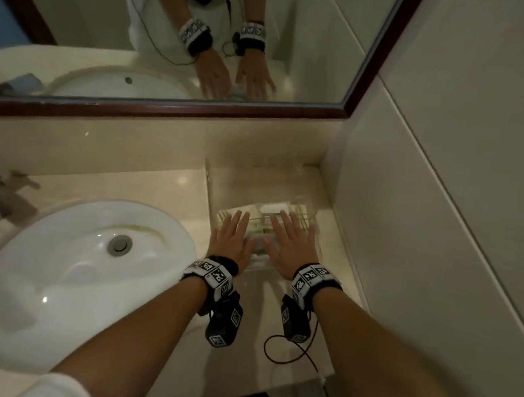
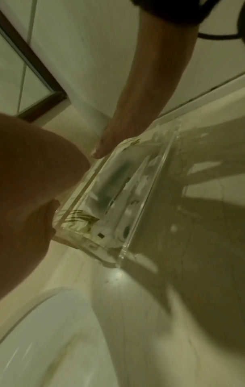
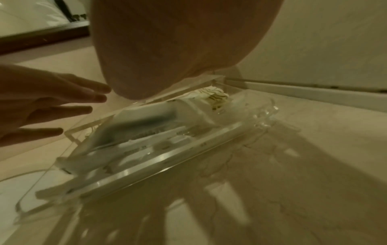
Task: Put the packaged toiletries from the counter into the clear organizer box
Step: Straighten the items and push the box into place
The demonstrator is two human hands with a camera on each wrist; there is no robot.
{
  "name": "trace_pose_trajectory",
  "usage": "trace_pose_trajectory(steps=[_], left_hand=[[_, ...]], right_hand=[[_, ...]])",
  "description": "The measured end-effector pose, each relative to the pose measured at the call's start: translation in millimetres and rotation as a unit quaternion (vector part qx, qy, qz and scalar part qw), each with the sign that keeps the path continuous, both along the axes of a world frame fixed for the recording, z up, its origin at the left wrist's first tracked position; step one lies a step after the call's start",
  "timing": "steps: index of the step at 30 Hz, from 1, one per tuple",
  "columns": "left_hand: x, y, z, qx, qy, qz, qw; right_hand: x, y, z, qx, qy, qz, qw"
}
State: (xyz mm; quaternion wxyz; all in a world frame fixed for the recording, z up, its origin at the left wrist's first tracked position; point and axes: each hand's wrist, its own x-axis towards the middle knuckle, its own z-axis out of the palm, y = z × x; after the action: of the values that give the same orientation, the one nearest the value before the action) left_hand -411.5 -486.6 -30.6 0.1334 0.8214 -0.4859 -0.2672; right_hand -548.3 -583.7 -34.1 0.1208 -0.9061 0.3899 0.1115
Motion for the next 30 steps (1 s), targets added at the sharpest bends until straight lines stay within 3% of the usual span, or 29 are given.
trace_pose_trajectory(steps=[7,16,30], left_hand=[[-35,-10,-17,0.016,-0.061,0.033,0.997],[-53,-6,-38,0.018,-0.126,0.063,0.990],[-21,9,-53,0.014,-0.231,-0.023,0.973]], right_hand=[[-10,-15,-16,0.030,-0.005,0.065,0.997],[-24,-21,-35,0.001,-0.127,0.056,0.990],[-30,-30,-59,-0.035,-0.150,0.055,0.987]])
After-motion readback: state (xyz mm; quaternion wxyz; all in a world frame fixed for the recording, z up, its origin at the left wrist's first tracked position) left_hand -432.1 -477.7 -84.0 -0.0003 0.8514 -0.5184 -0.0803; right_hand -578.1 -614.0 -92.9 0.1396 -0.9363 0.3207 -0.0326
